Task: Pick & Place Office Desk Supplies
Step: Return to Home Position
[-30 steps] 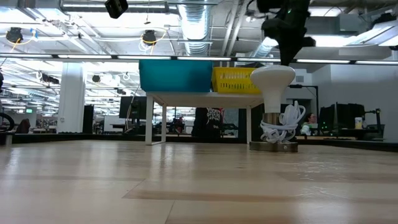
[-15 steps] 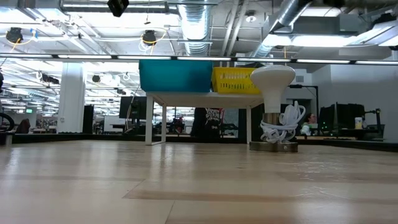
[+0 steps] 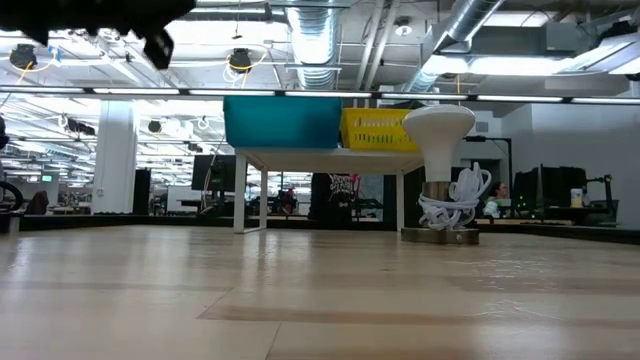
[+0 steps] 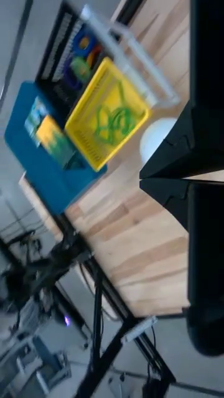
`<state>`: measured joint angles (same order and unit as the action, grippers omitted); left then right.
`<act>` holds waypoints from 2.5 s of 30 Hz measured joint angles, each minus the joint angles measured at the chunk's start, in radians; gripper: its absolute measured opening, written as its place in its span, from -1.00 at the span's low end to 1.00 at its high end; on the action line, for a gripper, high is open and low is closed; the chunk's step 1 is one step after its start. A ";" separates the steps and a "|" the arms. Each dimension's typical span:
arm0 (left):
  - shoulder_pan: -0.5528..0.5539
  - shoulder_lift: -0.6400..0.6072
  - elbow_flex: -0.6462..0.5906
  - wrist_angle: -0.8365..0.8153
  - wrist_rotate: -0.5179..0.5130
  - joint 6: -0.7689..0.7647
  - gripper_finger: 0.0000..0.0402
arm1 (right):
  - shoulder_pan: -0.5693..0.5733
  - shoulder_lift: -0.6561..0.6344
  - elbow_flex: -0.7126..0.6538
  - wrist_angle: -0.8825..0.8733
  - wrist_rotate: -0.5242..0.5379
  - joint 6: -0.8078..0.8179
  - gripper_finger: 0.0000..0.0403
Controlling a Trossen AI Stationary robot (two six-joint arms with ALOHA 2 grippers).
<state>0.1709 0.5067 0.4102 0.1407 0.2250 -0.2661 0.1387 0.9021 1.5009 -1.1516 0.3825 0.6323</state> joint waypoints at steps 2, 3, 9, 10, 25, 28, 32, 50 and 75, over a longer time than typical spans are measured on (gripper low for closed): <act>0.000 -0.055 -0.049 0.003 -0.006 0.008 -1.00 | 0.042 0.003 -0.001 0.027 0.025 0.000 -1.00; 0.000 -0.085 -0.072 0.006 -0.012 0.016 -1.00 | 0.060 0.002 -0.001 0.044 0.041 0.000 -1.00; 0.000 -0.257 -0.212 0.018 -0.064 0.023 -1.00 | 0.148 0.002 0.000 0.077 0.158 0.022 -1.00; -0.001 -0.281 -0.228 0.020 -0.068 0.023 -1.00 | 0.159 0.003 0.000 0.077 0.173 0.030 -1.00; -0.063 -0.478 -0.403 -0.017 -0.149 0.027 -1.00 | 0.288 0.028 0.000 0.084 0.309 0.120 -1.00; -0.065 -0.478 -0.403 -0.061 -0.150 0.043 -1.00 | 0.288 0.038 -0.001 0.085 0.309 0.127 -1.00; -0.065 -0.476 -0.403 -0.109 -0.161 0.064 -1.00 | 0.288 0.041 -0.001 0.084 0.310 0.124 -1.00; -0.065 -0.326 -0.403 -0.092 -0.233 0.050 -1.00 | 0.321 0.044 -0.001 0.130 0.293 -0.071 -1.00; -0.065 -0.262 -0.404 -0.089 -0.232 0.051 -1.00 | -0.026 0.454 -0.002 0.475 -0.672 -0.866 -1.00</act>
<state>0.1059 0.2449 0.0063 0.0521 -0.0071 -0.2153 0.1130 1.3566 1.4986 -0.6761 -0.2899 -0.2337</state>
